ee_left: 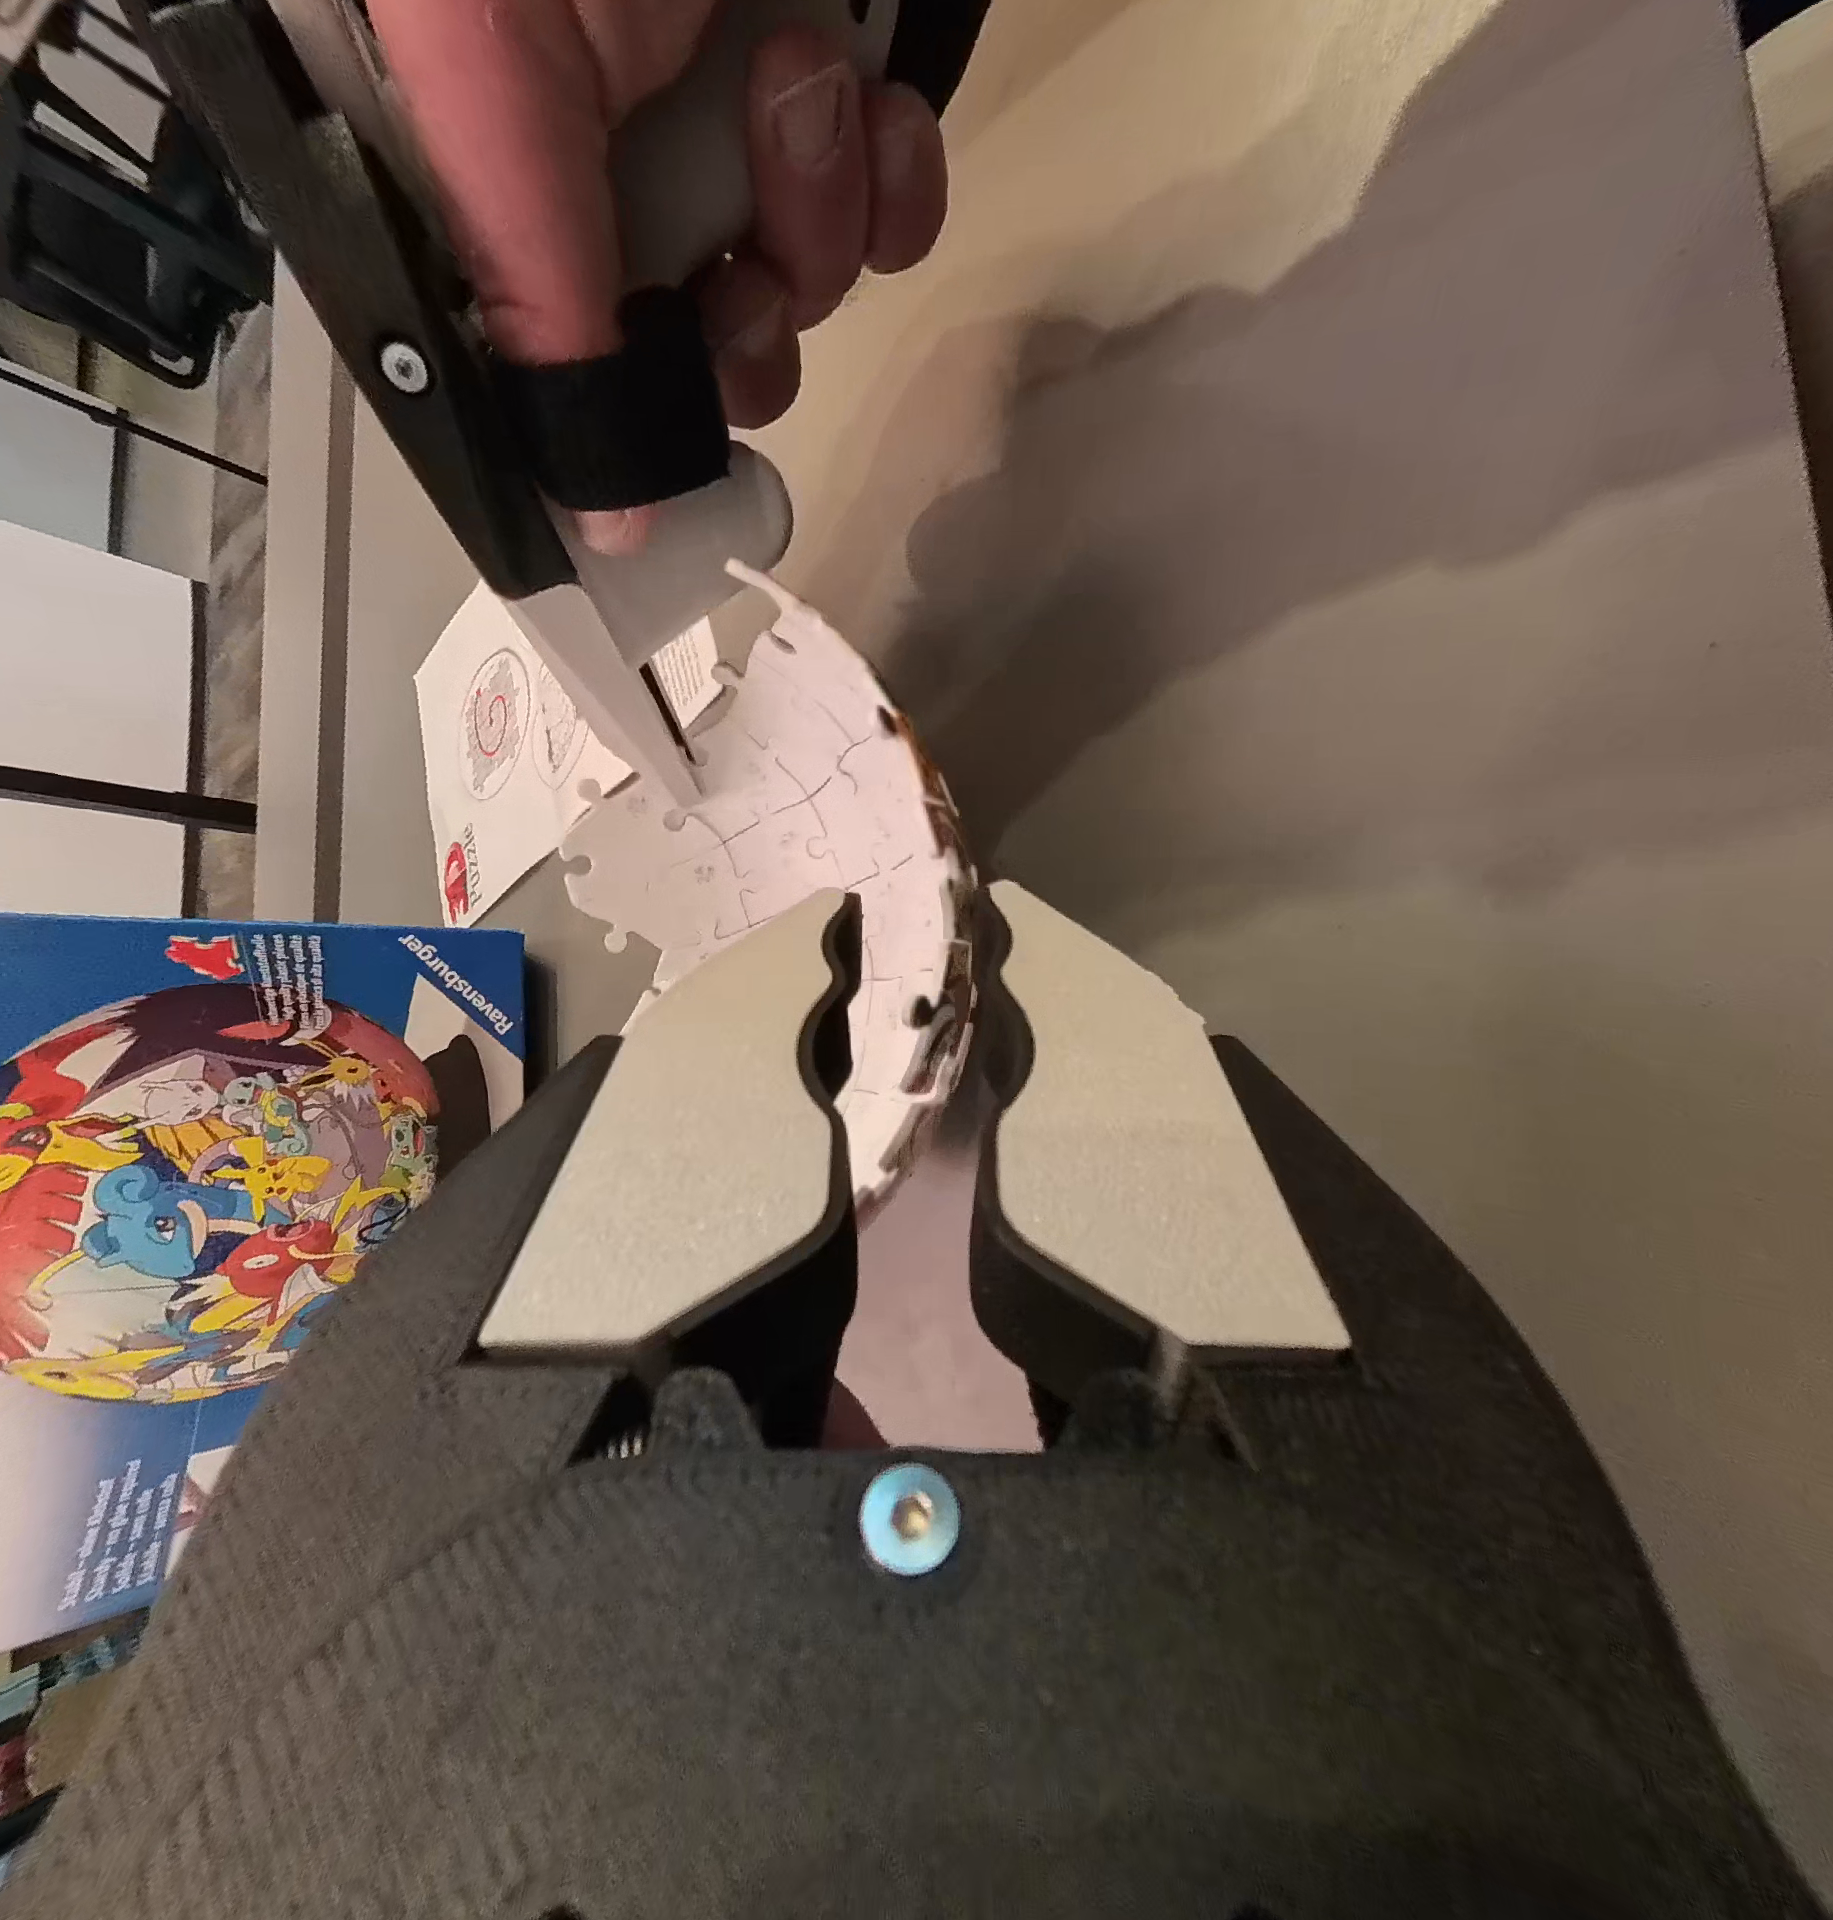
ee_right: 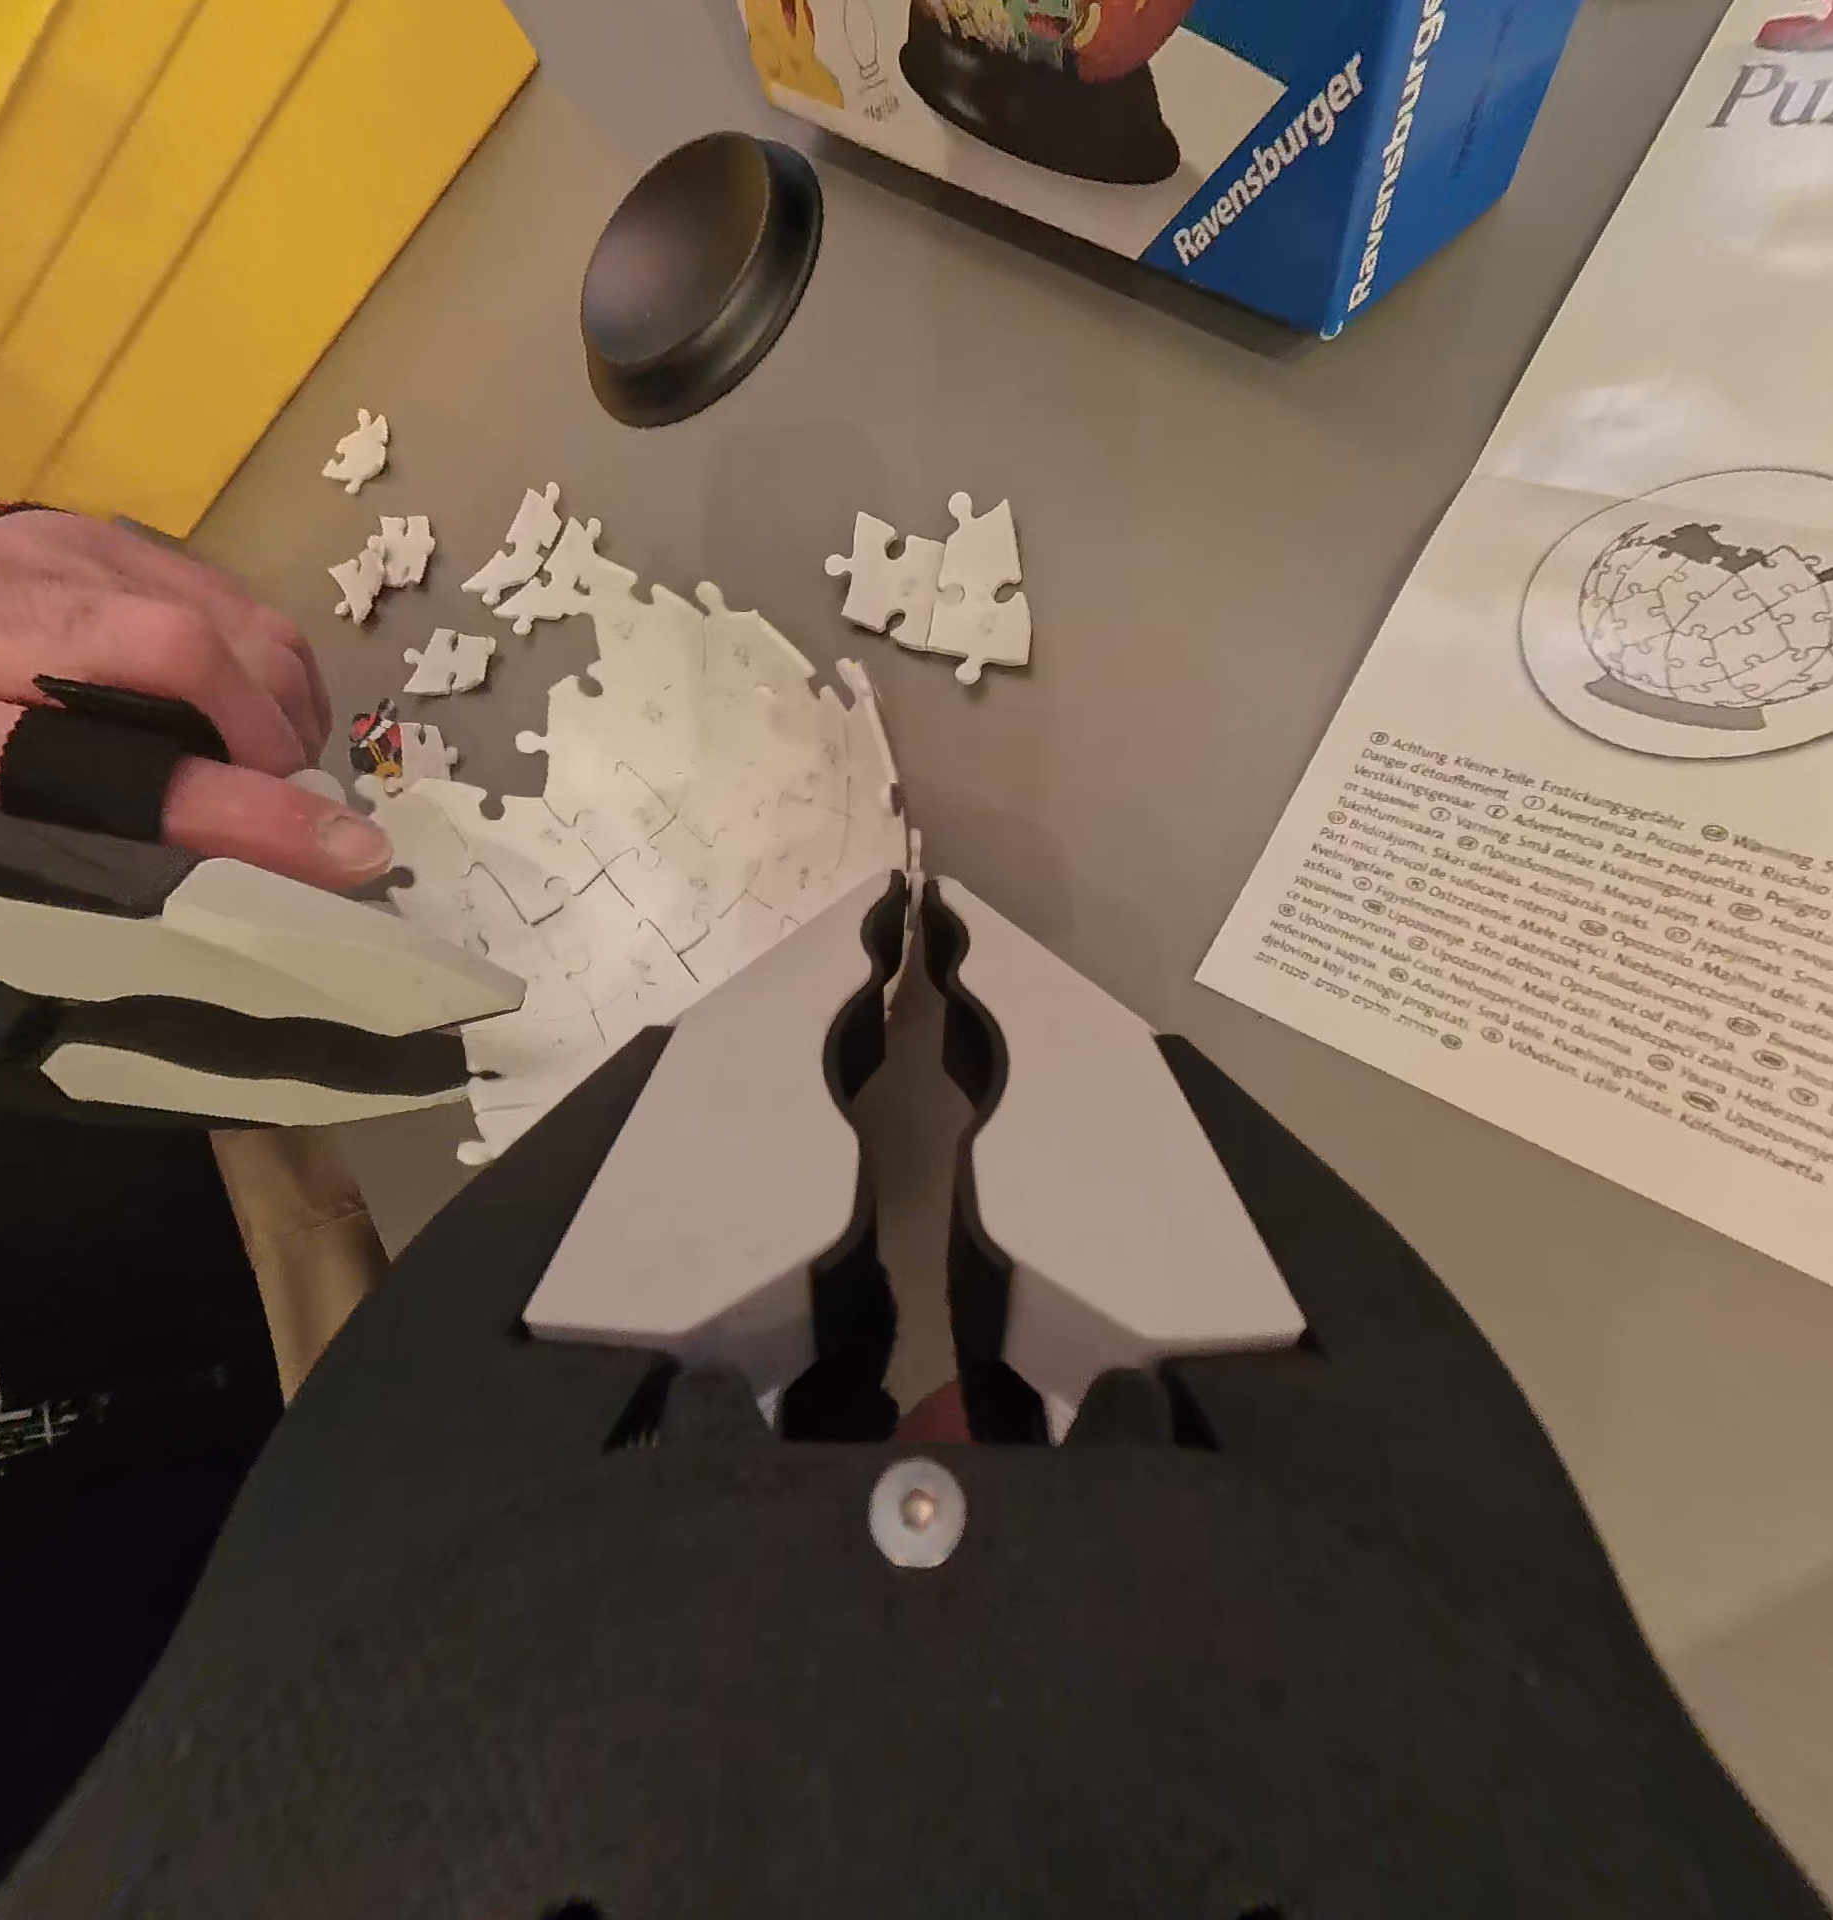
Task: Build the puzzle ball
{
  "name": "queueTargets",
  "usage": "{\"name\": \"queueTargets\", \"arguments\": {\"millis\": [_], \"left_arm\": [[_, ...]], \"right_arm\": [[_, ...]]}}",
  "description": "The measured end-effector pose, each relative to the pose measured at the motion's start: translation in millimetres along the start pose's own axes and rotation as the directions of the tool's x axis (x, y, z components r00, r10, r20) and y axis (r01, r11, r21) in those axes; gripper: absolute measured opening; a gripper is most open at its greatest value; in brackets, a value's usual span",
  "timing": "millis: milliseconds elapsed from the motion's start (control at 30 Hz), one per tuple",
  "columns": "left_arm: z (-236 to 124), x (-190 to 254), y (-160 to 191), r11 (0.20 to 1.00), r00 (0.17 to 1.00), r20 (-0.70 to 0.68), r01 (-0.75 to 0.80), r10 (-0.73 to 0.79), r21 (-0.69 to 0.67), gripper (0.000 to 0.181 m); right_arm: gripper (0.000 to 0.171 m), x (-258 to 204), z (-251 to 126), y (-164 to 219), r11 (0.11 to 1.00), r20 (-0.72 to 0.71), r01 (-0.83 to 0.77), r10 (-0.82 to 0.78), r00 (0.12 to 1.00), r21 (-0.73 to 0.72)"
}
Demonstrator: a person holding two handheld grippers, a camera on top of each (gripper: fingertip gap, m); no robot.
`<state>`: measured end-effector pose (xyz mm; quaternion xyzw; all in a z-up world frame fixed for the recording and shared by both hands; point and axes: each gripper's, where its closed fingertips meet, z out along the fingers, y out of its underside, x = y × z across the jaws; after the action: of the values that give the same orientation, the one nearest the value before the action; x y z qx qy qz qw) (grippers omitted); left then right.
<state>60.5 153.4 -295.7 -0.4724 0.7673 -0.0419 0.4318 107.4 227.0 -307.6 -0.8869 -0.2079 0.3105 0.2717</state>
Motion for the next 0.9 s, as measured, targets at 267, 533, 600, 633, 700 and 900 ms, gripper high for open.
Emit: {"name": "queueTargets", "arguments": {"millis": [267,533,600,633,700,900], "left_arm": [[2.1,0.3,4.6,1.0,1.0,-0.012,0.01,-0.01,-0.007,0.019],[4.1,1.8,4.4,1.0,1.0,-0.018,0.014,-0.014,-0.005,0.019],[5.2,2.7,4.6,1.0,1.0,-0.019,0.01,-0.01,-0.007,0.019],[5.5,3.2,4.6,1.0,1.0,-0.021,0.012,-0.012,-0.007,0.019],[6.0,3.6,4.6,1.0,1.0,-0.022,0.015,-0.015,-0.007,0.019],[5.1,1.9,3.7,1.0,0.999,-0.016,0.03,-0.03,0.0,0.02]], "right_arm": [[0.009,0.6,7.2,-10.3,1.0,0.016,0.031,-0.031,0.999,-0.005],[0.0,0.2,9.0,-11.1,1.0,0.038,0.015,-0.015,0.999,-0.003],[0.001,1.8,7.7,-11.5,1.0,0.037,-0.001,0.001,0.999,0.011],[0.006,2.1,6.6,-11.7,1.0,0.038,-0.005,0.004,0.999,0.016],[0.009,2.3,5.0,-10.8,1.0,0.043,-0.015,0.015,0.999,0.014],[0.001,2.9,2.0,-7.6,1.0,0.015,0.01,-0.01,1.0,0.0]]}}
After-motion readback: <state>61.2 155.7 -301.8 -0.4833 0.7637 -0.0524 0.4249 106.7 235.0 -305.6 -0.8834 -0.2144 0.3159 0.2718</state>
